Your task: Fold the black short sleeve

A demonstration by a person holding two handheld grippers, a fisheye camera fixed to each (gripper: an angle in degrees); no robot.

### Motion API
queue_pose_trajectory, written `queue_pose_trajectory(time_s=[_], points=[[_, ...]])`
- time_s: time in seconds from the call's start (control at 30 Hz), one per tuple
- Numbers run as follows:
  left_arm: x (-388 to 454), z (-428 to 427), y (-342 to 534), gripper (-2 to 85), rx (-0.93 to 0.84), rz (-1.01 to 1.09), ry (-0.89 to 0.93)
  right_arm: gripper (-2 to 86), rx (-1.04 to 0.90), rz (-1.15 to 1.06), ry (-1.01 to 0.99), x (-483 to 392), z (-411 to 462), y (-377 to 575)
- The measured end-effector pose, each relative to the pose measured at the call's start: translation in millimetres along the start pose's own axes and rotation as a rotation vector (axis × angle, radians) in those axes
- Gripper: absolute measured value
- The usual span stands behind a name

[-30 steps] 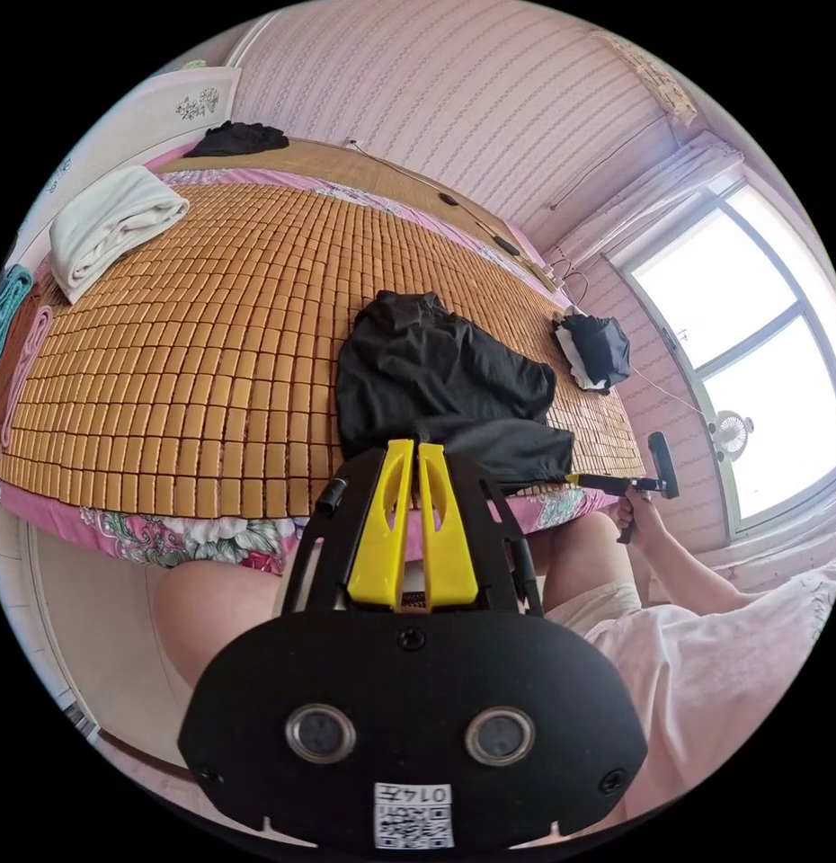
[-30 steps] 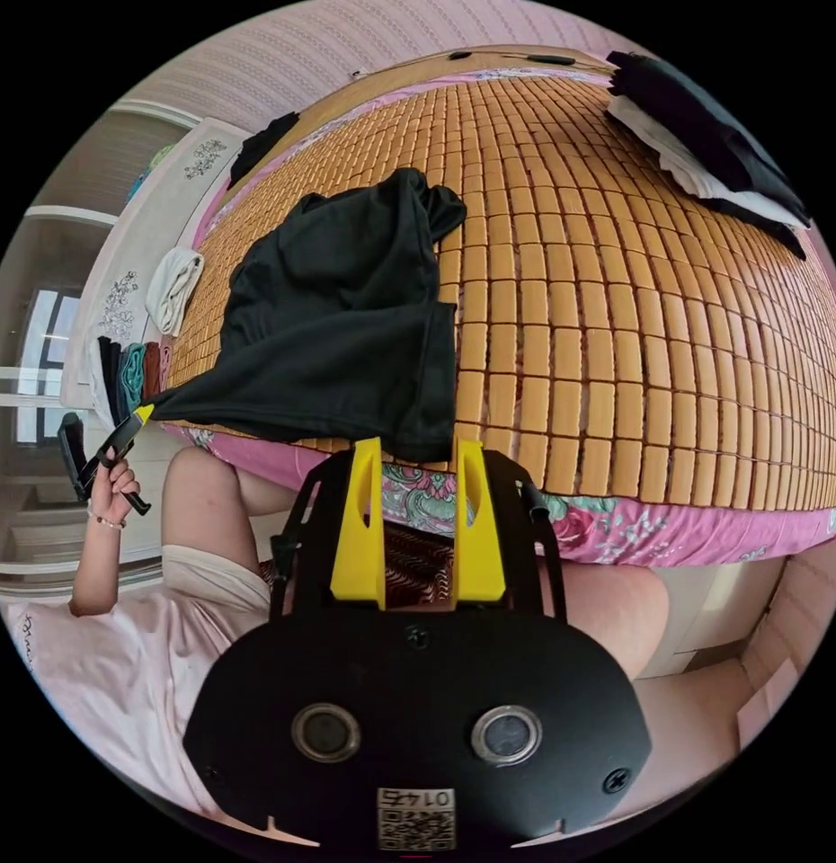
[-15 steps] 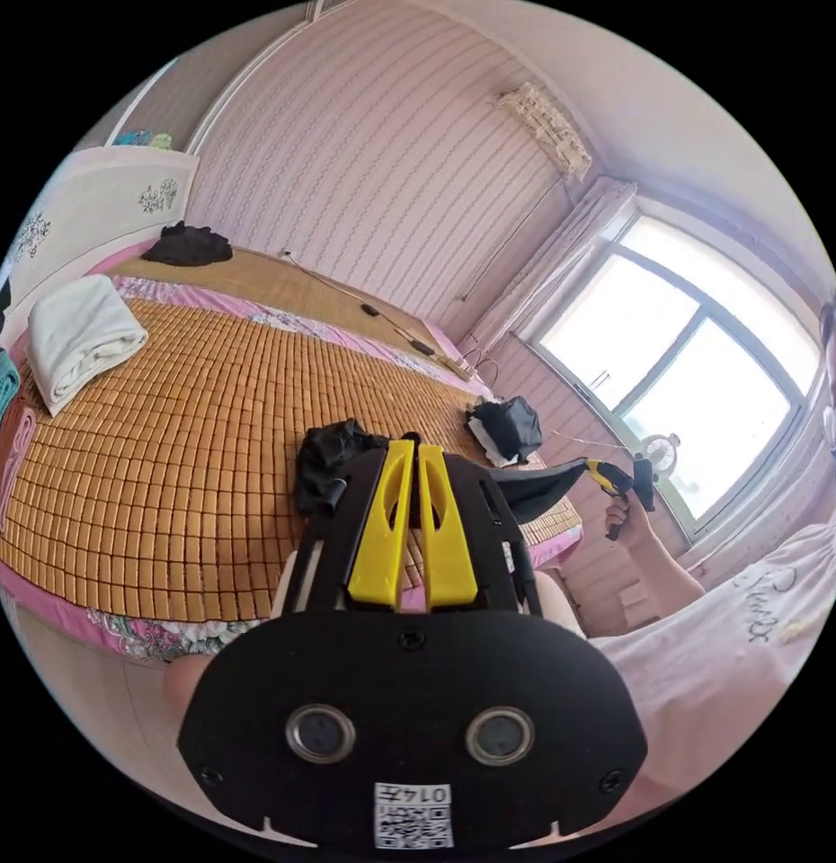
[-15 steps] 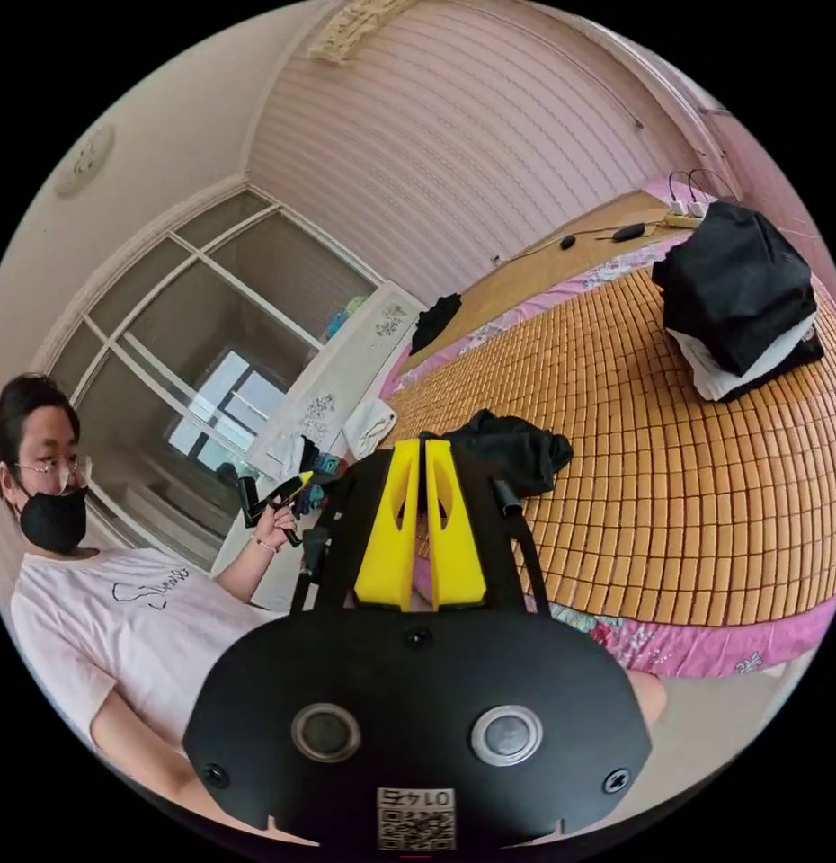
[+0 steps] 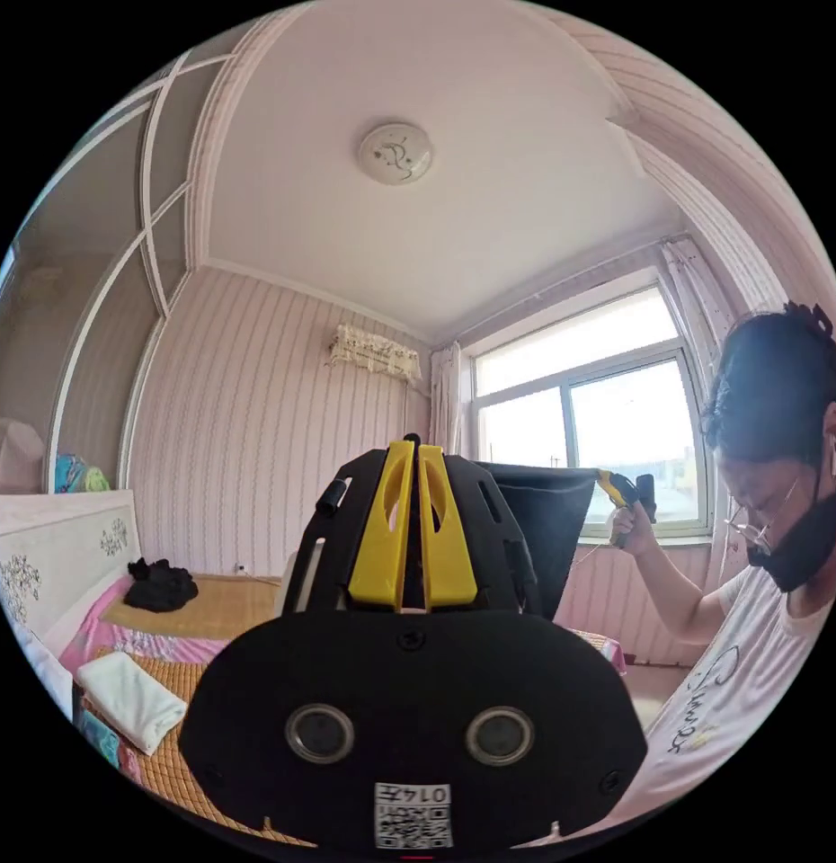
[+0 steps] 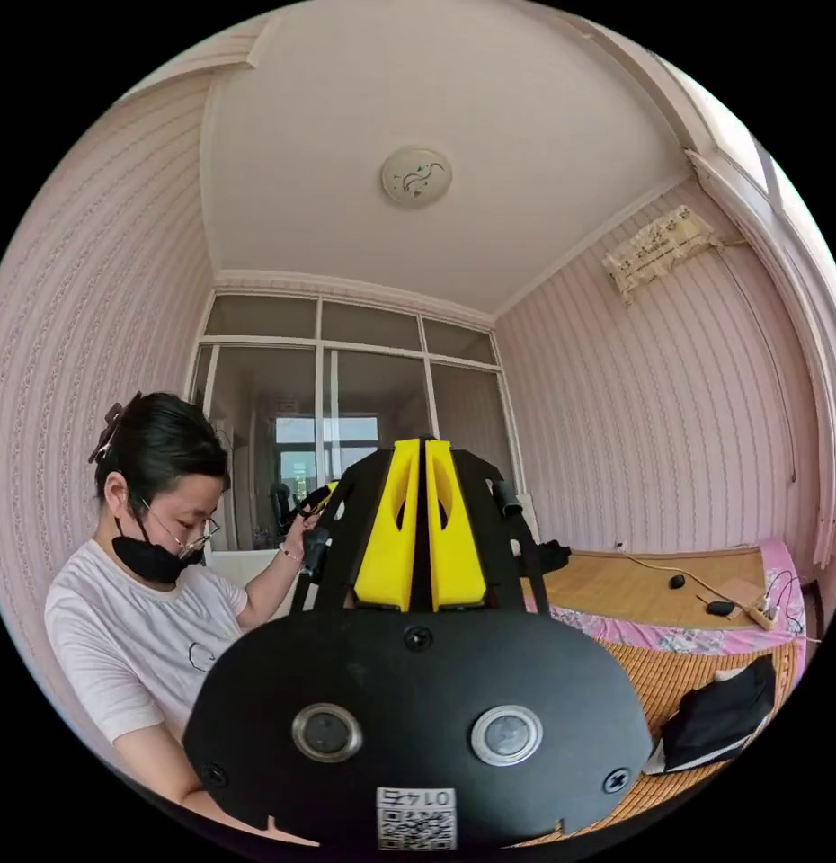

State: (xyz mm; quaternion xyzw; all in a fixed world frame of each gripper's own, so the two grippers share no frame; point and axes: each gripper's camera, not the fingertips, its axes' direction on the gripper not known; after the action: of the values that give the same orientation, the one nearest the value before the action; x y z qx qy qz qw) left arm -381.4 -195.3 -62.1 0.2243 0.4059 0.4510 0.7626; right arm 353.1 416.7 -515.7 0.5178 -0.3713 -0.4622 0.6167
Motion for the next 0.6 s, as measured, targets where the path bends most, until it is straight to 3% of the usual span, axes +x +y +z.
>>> queue_pose_trajectory(time_s=[0.13,0.27,0.4,0.6], points=[[19,-36,-57,-1.0,0.122,0.106,0.018,0.4,0.072,-0.249,0.03,-83,-14,-70],[10,-36,-91,-1.0,0.122,0.121,0.004,0.4,0.004,-0.292,0.116,-98,9,-112],[-37,16,-61,-1.0,-0.133,0.011,-0.096,0.4,-0.229,-0.134,0.22,-36,69,-96],[-130,116,82,-1.0,-0.646,-0.257,-0.247,0.4,-0.657,0.329,0.365,150,173,57]])
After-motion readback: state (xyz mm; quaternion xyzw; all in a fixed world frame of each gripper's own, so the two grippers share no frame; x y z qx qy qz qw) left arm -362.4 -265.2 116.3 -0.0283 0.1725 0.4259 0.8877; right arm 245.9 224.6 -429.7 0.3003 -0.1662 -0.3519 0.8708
